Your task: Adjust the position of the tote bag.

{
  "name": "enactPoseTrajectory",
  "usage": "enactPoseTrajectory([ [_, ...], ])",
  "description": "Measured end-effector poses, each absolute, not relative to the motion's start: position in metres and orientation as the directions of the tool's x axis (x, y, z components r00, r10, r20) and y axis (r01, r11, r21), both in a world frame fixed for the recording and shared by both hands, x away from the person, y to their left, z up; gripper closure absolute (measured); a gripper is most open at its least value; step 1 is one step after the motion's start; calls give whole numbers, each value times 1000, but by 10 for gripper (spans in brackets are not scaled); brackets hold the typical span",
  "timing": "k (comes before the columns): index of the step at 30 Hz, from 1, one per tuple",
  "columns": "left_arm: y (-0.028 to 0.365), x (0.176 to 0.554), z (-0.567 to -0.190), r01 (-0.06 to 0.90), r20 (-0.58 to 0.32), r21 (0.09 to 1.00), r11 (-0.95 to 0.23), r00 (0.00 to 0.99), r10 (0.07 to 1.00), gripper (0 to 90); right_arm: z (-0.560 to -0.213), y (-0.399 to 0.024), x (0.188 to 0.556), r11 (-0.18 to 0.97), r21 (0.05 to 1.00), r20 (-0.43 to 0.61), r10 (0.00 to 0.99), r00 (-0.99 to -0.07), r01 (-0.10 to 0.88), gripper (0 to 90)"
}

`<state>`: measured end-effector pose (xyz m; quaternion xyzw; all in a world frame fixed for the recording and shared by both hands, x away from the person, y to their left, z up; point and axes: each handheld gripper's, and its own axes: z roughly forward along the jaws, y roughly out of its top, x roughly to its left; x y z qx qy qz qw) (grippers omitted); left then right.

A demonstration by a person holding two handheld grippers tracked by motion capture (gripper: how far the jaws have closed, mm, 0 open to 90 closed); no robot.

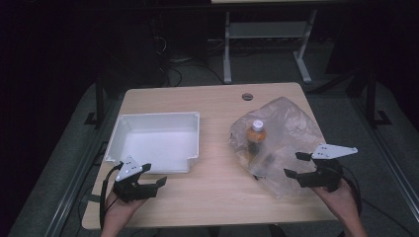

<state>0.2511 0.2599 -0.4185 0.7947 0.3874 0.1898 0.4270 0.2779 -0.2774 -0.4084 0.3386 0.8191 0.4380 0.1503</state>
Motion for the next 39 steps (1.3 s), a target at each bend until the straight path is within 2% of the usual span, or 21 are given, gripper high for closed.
enactPoseTrajectory([
  [11,250,251,-408,446,-39,823,-352,662,749,245,-407,-277,277,394,820,40,683,-730,414,225],
  [26,211,268,-385,412,-21,798,-441,749,662,244,-405,-284,279,382,820,47,698,-715,427,223],
  [30,198,273,-377,408,-49,799,-441,776,629,244,-403,-284,278,382,821,44,698,-715,424,221],
  [39,171,288,-365,382,-53,793,-474,819,572,244,-401,-285,282,375,824,50,698,-714,425,215],
])
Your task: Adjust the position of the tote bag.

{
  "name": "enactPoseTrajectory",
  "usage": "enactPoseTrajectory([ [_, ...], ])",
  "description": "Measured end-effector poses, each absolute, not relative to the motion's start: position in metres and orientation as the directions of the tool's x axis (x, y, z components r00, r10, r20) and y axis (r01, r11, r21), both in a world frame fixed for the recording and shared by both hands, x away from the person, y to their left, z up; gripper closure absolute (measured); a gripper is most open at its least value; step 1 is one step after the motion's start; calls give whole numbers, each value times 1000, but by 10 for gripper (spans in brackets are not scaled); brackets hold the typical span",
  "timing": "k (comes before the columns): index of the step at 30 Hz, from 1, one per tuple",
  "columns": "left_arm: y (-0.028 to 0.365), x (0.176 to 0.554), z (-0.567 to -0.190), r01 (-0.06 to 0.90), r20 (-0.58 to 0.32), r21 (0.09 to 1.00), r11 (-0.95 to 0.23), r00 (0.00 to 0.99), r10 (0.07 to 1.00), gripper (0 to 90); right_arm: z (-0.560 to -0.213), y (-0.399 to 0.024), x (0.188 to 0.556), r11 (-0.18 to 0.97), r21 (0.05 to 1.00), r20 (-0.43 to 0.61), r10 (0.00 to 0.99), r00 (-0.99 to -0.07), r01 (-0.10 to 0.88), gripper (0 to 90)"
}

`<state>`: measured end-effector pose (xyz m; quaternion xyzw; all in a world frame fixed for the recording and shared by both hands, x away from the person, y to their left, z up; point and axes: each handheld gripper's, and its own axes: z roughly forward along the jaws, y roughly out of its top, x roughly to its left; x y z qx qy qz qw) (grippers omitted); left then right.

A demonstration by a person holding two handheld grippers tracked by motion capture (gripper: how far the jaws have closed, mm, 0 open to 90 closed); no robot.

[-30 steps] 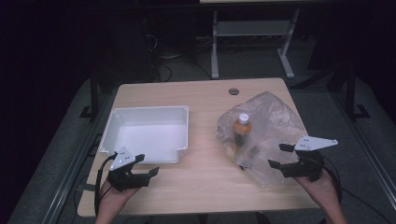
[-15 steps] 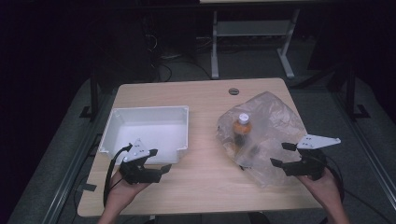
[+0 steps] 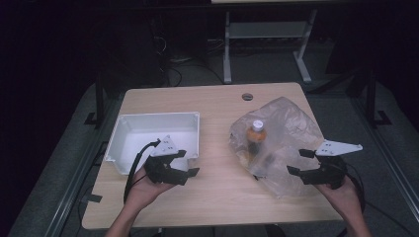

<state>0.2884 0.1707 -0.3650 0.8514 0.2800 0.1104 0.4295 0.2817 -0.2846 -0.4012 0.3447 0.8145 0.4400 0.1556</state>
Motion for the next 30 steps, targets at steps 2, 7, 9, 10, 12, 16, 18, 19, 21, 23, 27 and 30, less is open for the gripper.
enactPoseTrajectory([
  [2,166,292,-364,381,-60,793,-475,825,562,246,-401,-284,282,373,825,50,699,-713,424,215],
  [7,151,302,-359,363,-49,784,-503,845,533,246,-402,-282,283,378,821,52,696,-716,427,215],
  [9,144,305,-356,363,-51,781,-508,848,528,248,-402,-281,283,385,819,46,695,-718,425,215],
  [10,141,306,-355,354,-42,779,-517,852,521,248,-402,-281,283,386,821,43,694,-719,421,215],
  [12,134,310,-352,345,-37,777,-527,860,509,249,-401,-282,283,384,820,46,694,-718,424,215],
  [16,120,316,-346,329,-26,772,-544,871,490,253,-402,-283,284,385,821,43,695,-717,422,215],
  [18,114,320,-344,319,-17,767,-557,878,479,253,-402,-284,283,386,817,44,698,-715,427,215],
  [19,109,322,-343,321,-21,766,-558,879,476,253,-402,-284,283,385,820,42,697,-715,424,216],
  [21,104,325,-342,314,-19,765,-562,884,468,259,-402,-286,282,383,821,44,698,-715,424,216],
  [23,98,328,-340,306,-12,760,-574,888,459,260,-402,-286,283,384,823,40,697,-716,419,216],
  [27,85,332,-336,295,-10,761,-578,896,445,271,-401,-287,282,383,823,39,698,-715,419,217],
  [30,77,336,-335,292,-16,761,-579,901,434,271,-401,-287,282,380,821,45,701,-712,426,217],
])
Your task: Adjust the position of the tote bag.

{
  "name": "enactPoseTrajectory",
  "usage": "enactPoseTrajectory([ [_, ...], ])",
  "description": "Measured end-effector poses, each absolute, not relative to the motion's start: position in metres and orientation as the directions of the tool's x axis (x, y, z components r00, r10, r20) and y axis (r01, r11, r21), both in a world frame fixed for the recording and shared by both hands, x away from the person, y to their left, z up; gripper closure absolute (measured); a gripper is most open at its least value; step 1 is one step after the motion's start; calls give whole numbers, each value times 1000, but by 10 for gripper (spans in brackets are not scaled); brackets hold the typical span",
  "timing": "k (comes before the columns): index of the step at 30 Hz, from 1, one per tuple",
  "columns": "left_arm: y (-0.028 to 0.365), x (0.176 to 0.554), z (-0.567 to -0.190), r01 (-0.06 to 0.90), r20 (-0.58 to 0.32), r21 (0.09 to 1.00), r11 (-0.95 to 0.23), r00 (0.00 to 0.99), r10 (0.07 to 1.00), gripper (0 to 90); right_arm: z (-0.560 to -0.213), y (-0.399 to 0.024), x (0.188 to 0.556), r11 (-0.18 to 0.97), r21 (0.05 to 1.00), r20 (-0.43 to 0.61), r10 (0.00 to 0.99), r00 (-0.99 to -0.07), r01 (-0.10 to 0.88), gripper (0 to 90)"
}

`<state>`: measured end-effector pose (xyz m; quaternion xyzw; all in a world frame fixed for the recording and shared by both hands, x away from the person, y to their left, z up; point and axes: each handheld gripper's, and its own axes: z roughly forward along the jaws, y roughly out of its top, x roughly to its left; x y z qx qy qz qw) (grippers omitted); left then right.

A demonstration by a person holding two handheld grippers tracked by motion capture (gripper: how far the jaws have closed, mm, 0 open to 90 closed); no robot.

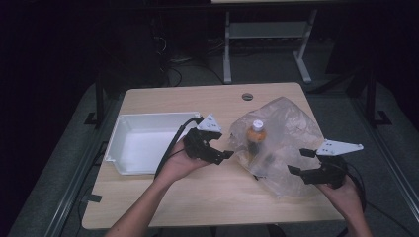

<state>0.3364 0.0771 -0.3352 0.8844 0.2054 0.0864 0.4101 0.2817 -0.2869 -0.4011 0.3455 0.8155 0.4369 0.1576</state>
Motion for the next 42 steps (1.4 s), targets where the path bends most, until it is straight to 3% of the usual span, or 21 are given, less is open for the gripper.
enactPoseTrajectory([
  [25,18,378,-336,300,-31,745,-596,908,419,359,-397,-296,277,363,838,37,708,-705,409,221],
  [29,13,384,-342,307,-41,741,-598,908,416,417,-397,-297,277,366,837,34,708,-705,407,224],
  [33,10,388,-345,317,-57,745,-587,907,417,536,-396,-298,276,362,840,32,711,-703,404,225],
  [42,4,391,-347,296,-19,727,-619,911,413,654,-395,-298,276,362,841,31,711,-703,402,227],
])
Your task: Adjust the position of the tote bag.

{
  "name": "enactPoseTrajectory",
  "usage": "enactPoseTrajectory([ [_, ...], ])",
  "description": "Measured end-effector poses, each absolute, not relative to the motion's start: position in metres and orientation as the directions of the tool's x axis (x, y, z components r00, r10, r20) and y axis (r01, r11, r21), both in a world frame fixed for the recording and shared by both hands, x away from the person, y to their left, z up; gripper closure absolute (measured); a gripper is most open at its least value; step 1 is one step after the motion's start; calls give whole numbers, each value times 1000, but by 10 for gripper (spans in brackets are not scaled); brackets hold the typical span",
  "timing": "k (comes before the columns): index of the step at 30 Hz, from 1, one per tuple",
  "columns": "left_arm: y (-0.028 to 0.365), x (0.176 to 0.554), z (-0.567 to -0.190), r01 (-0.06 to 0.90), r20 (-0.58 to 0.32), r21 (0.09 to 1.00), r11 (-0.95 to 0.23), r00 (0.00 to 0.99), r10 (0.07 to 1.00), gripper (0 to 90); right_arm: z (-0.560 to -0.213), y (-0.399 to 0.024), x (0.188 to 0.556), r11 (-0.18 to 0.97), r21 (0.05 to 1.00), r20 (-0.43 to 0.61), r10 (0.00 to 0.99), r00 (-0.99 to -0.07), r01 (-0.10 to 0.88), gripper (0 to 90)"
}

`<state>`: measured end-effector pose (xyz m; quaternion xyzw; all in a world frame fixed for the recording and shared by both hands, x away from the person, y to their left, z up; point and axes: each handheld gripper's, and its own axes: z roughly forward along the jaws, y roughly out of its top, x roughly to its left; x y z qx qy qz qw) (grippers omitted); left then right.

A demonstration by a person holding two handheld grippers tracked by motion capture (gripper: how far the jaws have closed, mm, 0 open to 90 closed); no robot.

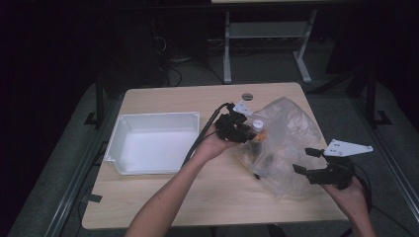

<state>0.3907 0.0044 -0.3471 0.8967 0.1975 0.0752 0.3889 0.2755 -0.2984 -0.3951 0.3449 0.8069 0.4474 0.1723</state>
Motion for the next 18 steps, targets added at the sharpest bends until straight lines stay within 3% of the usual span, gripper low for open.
enactPoseTrajectory([
  [7,3,388,-345,274,14,722,-635,913,409,775,-395,-298,276,364,841,27,711,-703,400,227],
  [18,5,385,-342,257,44,715,-650,911,409,893,-394,-299,276,361,842,26,715,-699,401,227],
])
